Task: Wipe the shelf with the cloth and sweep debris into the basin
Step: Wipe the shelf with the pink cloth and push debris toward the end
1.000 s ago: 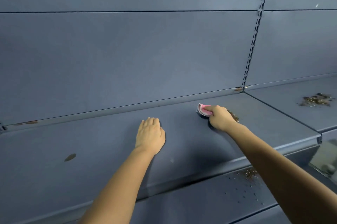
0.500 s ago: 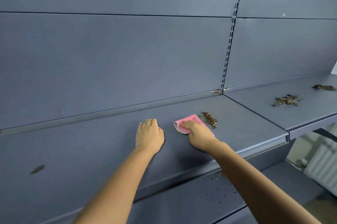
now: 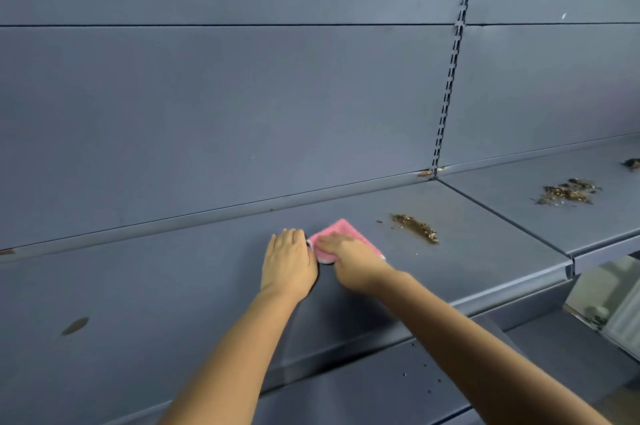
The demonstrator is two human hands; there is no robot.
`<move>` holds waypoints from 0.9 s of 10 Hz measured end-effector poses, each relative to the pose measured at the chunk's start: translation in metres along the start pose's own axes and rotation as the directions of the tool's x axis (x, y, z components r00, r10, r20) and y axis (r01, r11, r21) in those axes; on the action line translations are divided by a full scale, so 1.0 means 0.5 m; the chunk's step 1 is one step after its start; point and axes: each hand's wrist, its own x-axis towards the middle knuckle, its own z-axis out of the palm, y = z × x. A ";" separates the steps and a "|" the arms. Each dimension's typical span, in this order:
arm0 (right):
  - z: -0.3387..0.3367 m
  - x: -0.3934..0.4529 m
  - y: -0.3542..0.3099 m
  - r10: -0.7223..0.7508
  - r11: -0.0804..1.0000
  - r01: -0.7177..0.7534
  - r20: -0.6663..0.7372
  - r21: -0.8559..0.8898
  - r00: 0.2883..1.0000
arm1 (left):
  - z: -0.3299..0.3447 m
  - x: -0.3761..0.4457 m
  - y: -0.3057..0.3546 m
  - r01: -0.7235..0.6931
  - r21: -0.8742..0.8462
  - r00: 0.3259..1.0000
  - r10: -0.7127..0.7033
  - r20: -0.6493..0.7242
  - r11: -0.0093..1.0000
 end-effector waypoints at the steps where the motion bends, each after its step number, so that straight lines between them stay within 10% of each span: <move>1: 0.010 0.043 0.012 0.020 0.999 -0.020 -0.006 -0.048 1.000 | -0.001 0.002 0.000 0.007 0.005 1.000 -0.007 -0.002 1.000; 4: -0.087 0.064 0.138 0.275 0.956 -0.283 -0.098 -0.079 0.956 | 0.002 0.002 -0.002 -0.006 0.033 1.000 0.007 -0.004 0.999; 6: -0.084 0.055 0.066 0.203 0.978 -0.207 -0.159 -0.010 0.966 | 0.002 0.003 0.000 -0.020 0.035 1.000 0.019 0.011 0.999; 7: -0.035 0.018 -0.003 0.030 0.998 -0.031 -0.022 -0.054 0.999 | 0.002 0.004 0.000 -0.021 0.024 1.000 0.021 0.010 0.999; 9: -0.034 0.043 -0.021 0.249 0.953 -0.216 0.147 -0.213 0.957 | 0.005 0.004 -0.002 -0.037 0.025 0.999 0.037 0.019 0.999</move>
